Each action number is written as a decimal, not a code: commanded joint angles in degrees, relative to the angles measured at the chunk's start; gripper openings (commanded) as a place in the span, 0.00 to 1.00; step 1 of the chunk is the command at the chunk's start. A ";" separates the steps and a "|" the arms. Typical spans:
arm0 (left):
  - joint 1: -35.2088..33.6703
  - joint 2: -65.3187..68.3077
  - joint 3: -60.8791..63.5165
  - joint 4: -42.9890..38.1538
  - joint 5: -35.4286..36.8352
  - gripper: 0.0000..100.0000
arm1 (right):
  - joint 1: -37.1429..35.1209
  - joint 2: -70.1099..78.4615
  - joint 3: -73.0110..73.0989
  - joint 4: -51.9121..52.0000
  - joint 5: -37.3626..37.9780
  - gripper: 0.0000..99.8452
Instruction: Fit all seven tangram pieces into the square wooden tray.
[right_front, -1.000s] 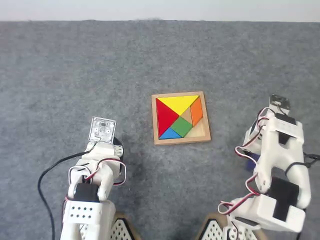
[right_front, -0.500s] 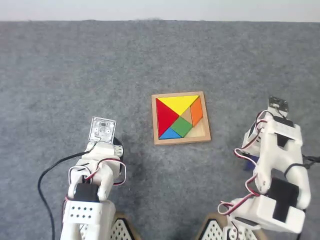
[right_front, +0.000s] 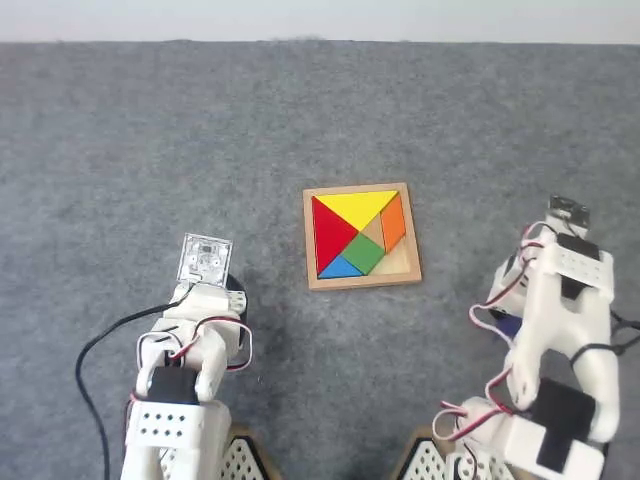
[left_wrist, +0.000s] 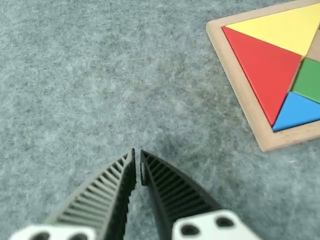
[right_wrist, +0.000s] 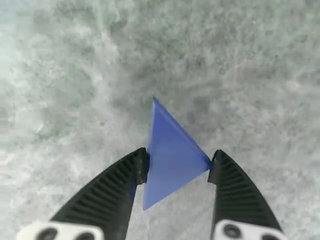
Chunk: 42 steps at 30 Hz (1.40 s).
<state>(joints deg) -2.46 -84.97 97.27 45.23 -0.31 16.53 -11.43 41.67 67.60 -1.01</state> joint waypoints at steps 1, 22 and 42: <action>-0.26 -0.70 -0.48 0.44 0.44 0.02 | -5.05 -3.82 -5.36 3.30 -2.64 0.19; -0.26 -0.70 -0.48 0.44 0.44 0.02 | -31.16 17.10 -35.25 9.80 -13.63 0.19; -0.26 -0.70 -0.48 0.44 0.44 0.02 | -37.14 37.76 -52.22 9.10 -39.38 0.19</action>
<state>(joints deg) -2.46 -84.97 97.27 45.23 -0.31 -19.08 26.99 -7.47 77.45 -36.70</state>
